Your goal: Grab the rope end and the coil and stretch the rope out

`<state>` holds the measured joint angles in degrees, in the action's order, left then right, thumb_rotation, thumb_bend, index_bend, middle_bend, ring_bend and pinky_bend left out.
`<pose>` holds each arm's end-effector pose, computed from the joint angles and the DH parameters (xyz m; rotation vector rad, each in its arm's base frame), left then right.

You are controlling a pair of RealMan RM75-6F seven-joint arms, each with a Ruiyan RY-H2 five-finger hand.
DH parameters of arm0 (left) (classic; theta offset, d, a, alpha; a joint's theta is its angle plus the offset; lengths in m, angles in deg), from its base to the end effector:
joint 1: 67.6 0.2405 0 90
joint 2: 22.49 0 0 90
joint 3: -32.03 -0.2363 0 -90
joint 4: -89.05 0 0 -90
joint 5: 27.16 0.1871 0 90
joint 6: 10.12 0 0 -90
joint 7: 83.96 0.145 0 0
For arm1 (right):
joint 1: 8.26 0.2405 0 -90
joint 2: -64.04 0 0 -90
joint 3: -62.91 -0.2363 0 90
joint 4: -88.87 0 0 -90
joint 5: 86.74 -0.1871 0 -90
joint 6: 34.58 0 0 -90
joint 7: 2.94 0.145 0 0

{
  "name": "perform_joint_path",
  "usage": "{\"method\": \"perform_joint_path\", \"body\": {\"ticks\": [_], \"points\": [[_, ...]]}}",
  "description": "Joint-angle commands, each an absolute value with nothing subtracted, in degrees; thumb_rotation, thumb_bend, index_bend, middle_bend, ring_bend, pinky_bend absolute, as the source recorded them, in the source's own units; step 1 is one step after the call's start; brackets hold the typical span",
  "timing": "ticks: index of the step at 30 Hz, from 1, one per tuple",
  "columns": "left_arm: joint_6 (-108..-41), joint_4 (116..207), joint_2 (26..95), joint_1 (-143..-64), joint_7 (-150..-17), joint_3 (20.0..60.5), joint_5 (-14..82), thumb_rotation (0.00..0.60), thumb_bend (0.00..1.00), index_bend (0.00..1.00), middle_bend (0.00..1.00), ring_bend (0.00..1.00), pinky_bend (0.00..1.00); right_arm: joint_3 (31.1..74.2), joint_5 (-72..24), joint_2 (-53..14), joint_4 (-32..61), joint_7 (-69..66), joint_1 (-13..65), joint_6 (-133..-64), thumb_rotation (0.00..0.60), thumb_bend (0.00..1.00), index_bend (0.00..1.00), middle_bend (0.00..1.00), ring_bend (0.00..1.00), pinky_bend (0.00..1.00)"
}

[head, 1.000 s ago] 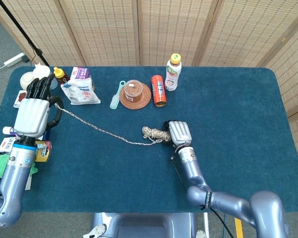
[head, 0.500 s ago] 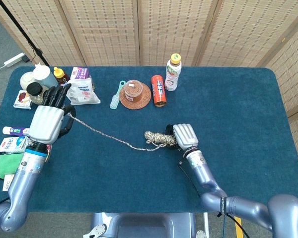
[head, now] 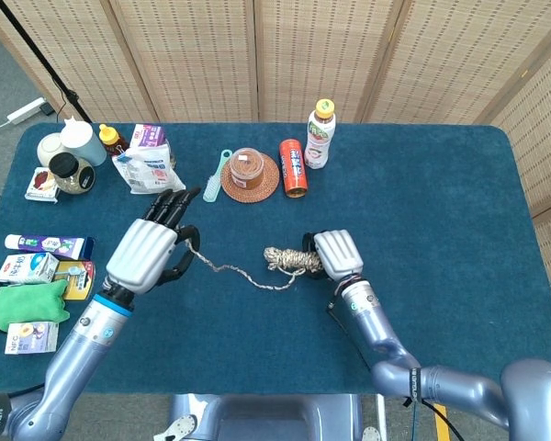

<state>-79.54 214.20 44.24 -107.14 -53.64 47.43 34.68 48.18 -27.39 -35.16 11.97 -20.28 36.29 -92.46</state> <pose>-0.0531 0.2732 0.1245 -1.7665 -0.8728 -1.2131 -0.1125 -0.3408 -0.0222 1.7174 -1.0783 1.0487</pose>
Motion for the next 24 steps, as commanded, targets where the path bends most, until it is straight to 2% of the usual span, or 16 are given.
{"method": "perform_joint_path", "body": {"ticks": [1,8,12,16,21,24], "points": [[-79.24,215.86,45.7,-108.91,-53.32,48.92,33.32,0.6,0.44,0.58,0.0,0.0,0.0,48.04,-27.92,-35.85,12.2,-21.08,36.7,-92.09,0.6,0.72,0.73,0.58,0.53,0.65],[-80.45,216.69,48.71,-112.47,-53.44,53.02,30.69,0.6,0.43,0.59,0.0,0.0,0.0,48.72,-27.53,-36.24,11.75,-21.47,36.72,-91.57,0.6,0.72,0.73,0.59,0.53,0.65],[-81.83,215.4,51.59,-115.68,-54.43,57.29,27.42,0.6,0.44,0.59,0.0,0.0,0.0,49.67,-26.3,-35.58,10.57,-21.16,36.29,-91.39,0.6,0.72,0.73,0.59,0.53,0.65],[-84.16,212.96,53.77,-119.84,-54.48,63.46,23.67,0.6,0.43,0.59,0.0,0.0,0.0,50.53,-25.02,-34.5,9.26,-20.97,35.93,-91.16,0.6,0.72,0.74,0.59,0.53,0.65],[-87.08,208.53,55.82,-123.41,-52.52,66.48,21.54,0.6,0.43,0.6,0.0,0.0,0.0,51.77,-23.2,-33.02,7.34,-19.23,35.52,-89.84,0.6,0.72,0.74,0.59,0.53,0.65],[-87.93,204.33,57.42,-125.17,-52.15,66.83,21.02,0.6,0.43,0.6,0.0,0.0,0.0,52.7,-21.53,-31.59,5.36,-17.04,35.05,-88.88,0.6,0.72,0.74,0.59,0.53,0.65]]}}
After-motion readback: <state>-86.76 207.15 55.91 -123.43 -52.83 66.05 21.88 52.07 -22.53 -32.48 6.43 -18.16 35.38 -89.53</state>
